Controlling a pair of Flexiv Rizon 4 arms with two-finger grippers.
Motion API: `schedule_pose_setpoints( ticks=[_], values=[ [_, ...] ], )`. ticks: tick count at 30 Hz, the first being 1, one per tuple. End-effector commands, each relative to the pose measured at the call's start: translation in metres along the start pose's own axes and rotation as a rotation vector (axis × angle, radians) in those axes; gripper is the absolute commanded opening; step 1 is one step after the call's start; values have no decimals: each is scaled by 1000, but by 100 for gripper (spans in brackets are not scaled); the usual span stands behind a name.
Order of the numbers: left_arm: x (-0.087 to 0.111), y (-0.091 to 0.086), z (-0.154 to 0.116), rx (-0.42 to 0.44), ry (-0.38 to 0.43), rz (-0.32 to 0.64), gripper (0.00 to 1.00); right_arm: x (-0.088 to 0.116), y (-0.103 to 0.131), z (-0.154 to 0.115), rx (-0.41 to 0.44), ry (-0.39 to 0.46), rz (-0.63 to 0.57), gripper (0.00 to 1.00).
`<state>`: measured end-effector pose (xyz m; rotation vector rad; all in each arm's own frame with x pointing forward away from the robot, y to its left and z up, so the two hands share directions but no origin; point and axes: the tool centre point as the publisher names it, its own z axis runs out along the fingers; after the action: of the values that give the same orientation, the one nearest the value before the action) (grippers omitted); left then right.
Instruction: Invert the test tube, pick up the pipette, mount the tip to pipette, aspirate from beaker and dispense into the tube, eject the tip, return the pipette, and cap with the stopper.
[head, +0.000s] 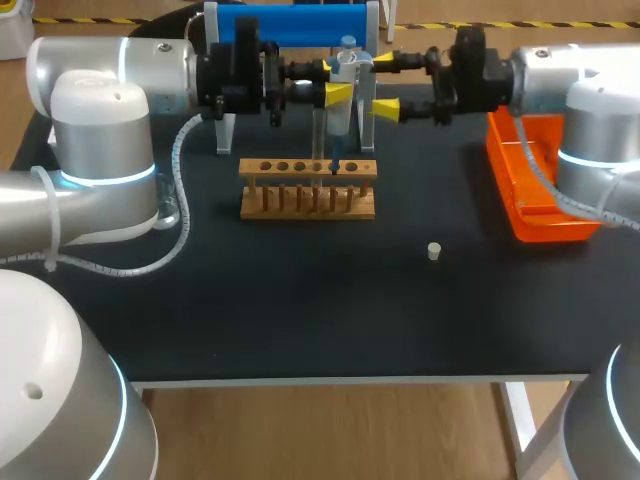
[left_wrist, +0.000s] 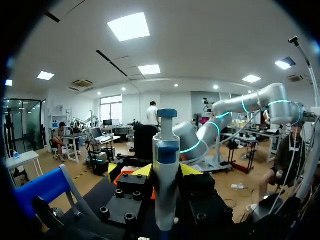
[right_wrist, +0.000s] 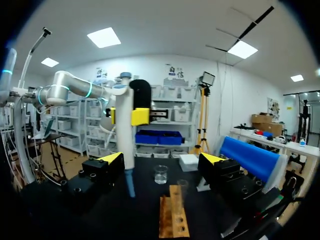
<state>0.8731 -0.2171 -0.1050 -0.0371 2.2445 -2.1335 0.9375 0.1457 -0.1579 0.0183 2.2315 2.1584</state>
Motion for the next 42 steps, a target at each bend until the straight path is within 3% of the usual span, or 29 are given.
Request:
schedule_pose_setpoints(
  ticks=[1,9,13,17,32,42],
  values=[
    [0,-1,0,-2,1,-1,0,-21,3,-4,45,-75,34,100],
    [0,-1,0,-2,1,-1,0,-75,-1,1,112,-226,80,100],
    [0,-1,0,-2,1,-1,0,-96,-4,9,185,-272,72,100],
    [0,-1,0,-2,1,-1,0,-113,-7,15,203,-280,69,100],
    [0,-1,0,-2,1,-1,0,-158,-12,39,237,-289,39,100],
    [0,-1,0,-2,1,-1,0,-168,-16,52,243,-283,31,100]
  ],
)
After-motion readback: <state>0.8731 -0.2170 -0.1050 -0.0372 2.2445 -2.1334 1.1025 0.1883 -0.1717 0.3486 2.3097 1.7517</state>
